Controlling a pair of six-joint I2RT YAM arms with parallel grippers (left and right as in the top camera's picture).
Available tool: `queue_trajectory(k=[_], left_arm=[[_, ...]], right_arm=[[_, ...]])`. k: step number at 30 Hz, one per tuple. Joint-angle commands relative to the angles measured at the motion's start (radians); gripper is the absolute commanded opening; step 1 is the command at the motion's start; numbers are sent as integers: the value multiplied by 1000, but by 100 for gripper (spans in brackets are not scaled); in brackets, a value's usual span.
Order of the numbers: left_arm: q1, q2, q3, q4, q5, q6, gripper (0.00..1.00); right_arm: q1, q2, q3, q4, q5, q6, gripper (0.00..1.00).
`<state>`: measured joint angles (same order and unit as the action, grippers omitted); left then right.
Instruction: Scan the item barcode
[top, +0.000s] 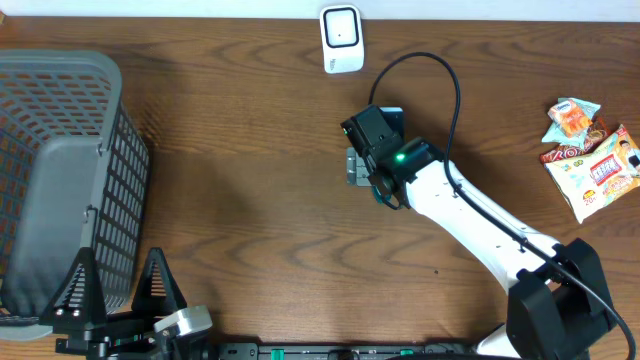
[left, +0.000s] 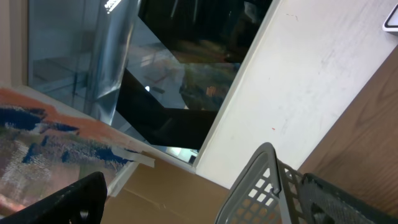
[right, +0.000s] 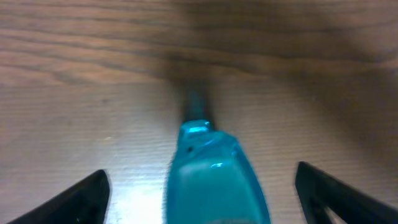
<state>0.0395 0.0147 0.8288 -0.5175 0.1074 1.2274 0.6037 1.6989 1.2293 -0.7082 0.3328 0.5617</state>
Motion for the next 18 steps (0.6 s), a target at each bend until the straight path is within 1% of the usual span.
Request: queue_trajectory(k=[1,4,5,7,9,10,12,13,14,18], left_arm=[[6,-12,-7,3,17,-16,98],[6,-12,-7,3,16,-16,98],[6,-12,-7,2,16,-16,98],[6,-12,-7,3,17,-16,98],[6,-12,-7,3,16,-16,97],[6,-12,-7,3,16,-16,98],[6,-12,-7,3,16,-16,98],[6,-12,-7,3,16,-16,98],[6,-12,-7,3,16,-16,97],[6,-12,-7,3,16,-16,98]], right_arm=[[-9,-19,-39,56,55,8,75],[-14,-19,-41,101,20,-48,63],[-14,-19,-41,112,6,-63,56],[-14,-13,-42,114,-6,-65,49],[-14,-10,-49,113,-6,-65,48],[-15,-10,-56,114,-6,-65,46],[-18,-10,-69,114,-6,-61,36],[-20,-10,-76,114,-6,-61,33],[-23,-10,-84,118,-6,-61,26],[-48,-10,-125,152,-15,-61,12]])
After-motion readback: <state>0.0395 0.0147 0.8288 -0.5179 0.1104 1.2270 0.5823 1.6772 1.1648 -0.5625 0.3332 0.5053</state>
